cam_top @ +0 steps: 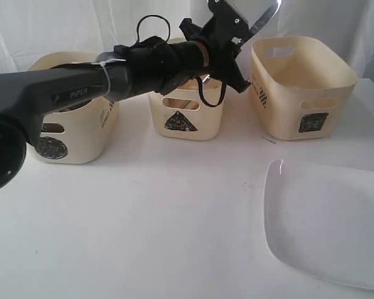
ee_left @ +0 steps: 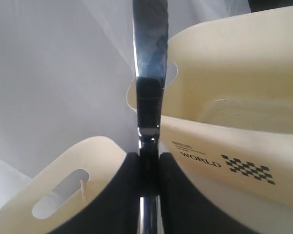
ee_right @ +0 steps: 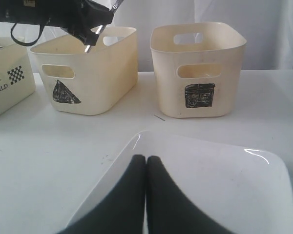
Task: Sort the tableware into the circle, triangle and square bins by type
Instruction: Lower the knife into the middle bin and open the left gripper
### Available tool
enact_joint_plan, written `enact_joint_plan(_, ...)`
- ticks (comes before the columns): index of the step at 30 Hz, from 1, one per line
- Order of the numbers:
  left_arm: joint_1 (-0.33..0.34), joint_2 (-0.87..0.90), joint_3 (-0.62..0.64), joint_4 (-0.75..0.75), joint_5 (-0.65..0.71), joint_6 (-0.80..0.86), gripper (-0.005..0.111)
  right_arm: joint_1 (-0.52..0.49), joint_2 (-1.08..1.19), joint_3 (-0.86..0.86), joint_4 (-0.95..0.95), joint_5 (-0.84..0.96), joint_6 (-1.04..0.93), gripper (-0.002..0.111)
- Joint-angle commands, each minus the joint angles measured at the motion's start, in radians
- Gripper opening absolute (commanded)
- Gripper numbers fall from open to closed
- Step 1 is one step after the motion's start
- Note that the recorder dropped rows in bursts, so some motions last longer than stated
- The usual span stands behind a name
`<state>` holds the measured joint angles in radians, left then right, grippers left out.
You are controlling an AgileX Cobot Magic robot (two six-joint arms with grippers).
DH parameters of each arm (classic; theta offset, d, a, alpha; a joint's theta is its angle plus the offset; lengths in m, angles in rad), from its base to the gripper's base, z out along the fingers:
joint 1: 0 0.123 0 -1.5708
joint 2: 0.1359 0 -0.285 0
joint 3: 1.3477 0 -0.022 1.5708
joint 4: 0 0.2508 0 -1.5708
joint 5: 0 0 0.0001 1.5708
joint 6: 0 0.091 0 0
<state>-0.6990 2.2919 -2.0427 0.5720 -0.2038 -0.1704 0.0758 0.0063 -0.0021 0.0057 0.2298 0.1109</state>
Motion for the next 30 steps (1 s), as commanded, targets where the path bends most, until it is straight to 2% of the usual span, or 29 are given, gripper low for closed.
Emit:
enact_joint_plan(1, 0.008, -0.007, -0.006, -0.039, -0.03, 0.073, 0.0, -0.006, -0.006, 0.002, 0.001, -0.009, -0.003, 0.0)
enact_joint_plan(9, 0.019, 0.001, -0.006, -0.16, 0.008, 0.07, 0.0, -0.006, -0.006, 0.002, 0.001, -0.009, -0.003, 0.0)
enact_joint_plan(18, 0.019, 0.001, -0.006, -0.206, 0.077, 0.07, 0.001, -0.006, -0.006, 0.002, 0.001, -0.009, -0.003, 0.0)
enact_joint_plan(20, 0.019, 0.001, -0.006, -0.206, 0.092, 0.07, 0.007, -0.006, -0.006, 0.002, 0.001, -0.009, -0.003, 0.0)
enact_joint_plan(24, 0.019, 0.001, -0.006, -0.225, 0.122, 0.07, 0.03, -0.006, -0.006, 0.002, 0.001, -0.009, -0.003, 0.0)
enact_joint_plan(26, 0.019, 0.001, -0.006, -0.228, 0.122, 0.057, 0.037, -0.006, -0.006, 0.002, 0.001, -0.009, -0.003, 0.0)
enact_joint_plan(30, 0.019, -0.001, -0.006, -0.228, 0.127, 0.009, 0.039, -0.006, -0.006, 0.002, 0.001, -0.009, -0.003, 0.0)
